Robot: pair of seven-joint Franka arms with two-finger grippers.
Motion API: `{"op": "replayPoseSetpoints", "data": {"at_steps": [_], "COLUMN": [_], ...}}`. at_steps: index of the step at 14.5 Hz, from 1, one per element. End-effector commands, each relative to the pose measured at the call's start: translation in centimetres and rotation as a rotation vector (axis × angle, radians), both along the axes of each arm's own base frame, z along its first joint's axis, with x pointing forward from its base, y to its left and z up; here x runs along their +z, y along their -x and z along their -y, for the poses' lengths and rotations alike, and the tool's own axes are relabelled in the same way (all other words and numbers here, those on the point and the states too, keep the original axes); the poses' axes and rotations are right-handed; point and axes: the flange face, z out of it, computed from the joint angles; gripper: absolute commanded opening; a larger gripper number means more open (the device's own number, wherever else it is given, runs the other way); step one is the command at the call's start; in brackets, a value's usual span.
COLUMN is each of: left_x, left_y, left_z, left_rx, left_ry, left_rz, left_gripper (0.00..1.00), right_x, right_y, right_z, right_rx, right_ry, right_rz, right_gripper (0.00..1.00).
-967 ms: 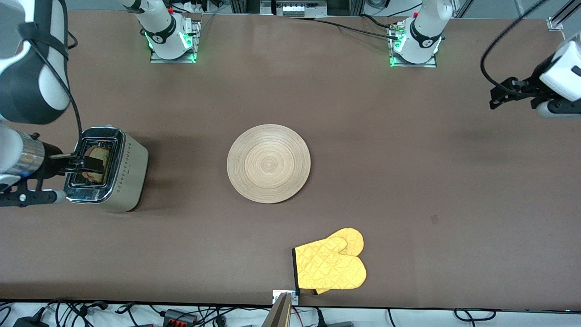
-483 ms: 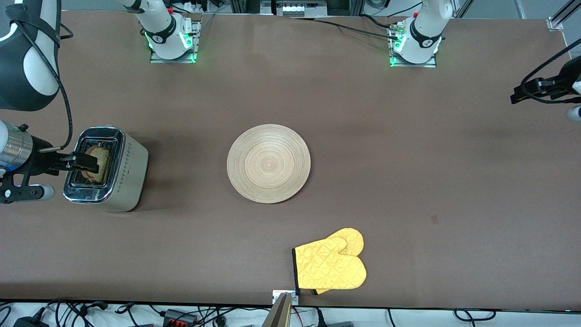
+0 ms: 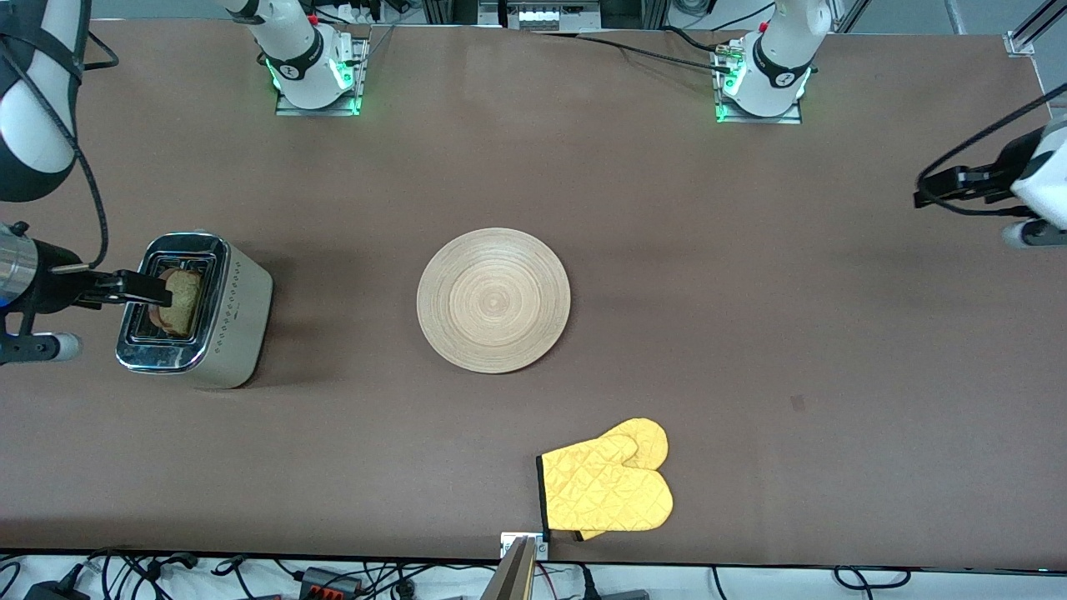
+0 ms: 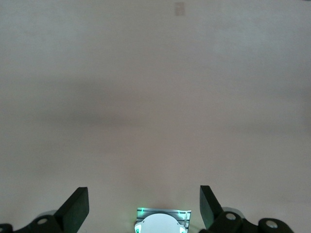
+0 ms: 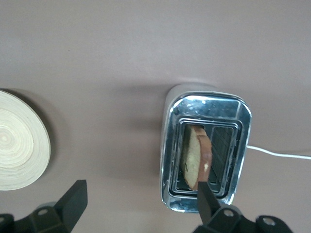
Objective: Move plate and put bread in toaster
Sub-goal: 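Open the right gripper to release the bread in the slot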
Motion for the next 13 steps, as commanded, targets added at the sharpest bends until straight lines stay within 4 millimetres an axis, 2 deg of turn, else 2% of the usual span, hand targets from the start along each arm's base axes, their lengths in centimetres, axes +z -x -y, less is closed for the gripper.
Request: {"op": "replayPoseSetpoints", "data": {"at_steps": [1,3,4,6,9,13], "left_x": [-1.0,-3.4,-3.7,-4.5,-7.4,-6.8], "left_y": [-1.1,-1.9,-2.0,-2.4,-3.4,-3.7], "left_z": [0.6,2.0,2.5,2.5,2.1,2.6], "left_rx": [-0.023,-0.052,-0.059,-0.061,-0.055,-0.06], "left_ry": [0.016,0.024,0.025,0.025,0.03,0.04], "left_rz": [-0.022,-0.073,-0.079,-0.083,-0.13,-0.092], "left_gripper": [1.0,1.0,1.0,1.0,1.0,1.0], "right_x": [3.7,3.2,3.1,3.1,3.1,3.0], "right_y": [1.2,0.9,1.0,1.0,0.8,0.8], "right_z": [-0.7,-0.9,-0.6,0.0,-0.3,-0.5], "right_rx": [0.003,0.008,0.005,-0.007,-0.004,0.002], "right_ry": [-0.028,-0.027,-0.028,-0.024,-0.017,-0.004], "right_rz": [0.071,0.07,0.063,0.063,0.072,0.071], "right_gripper": [1.0,1.0,1.0,1.0,1.0,1.0]}}
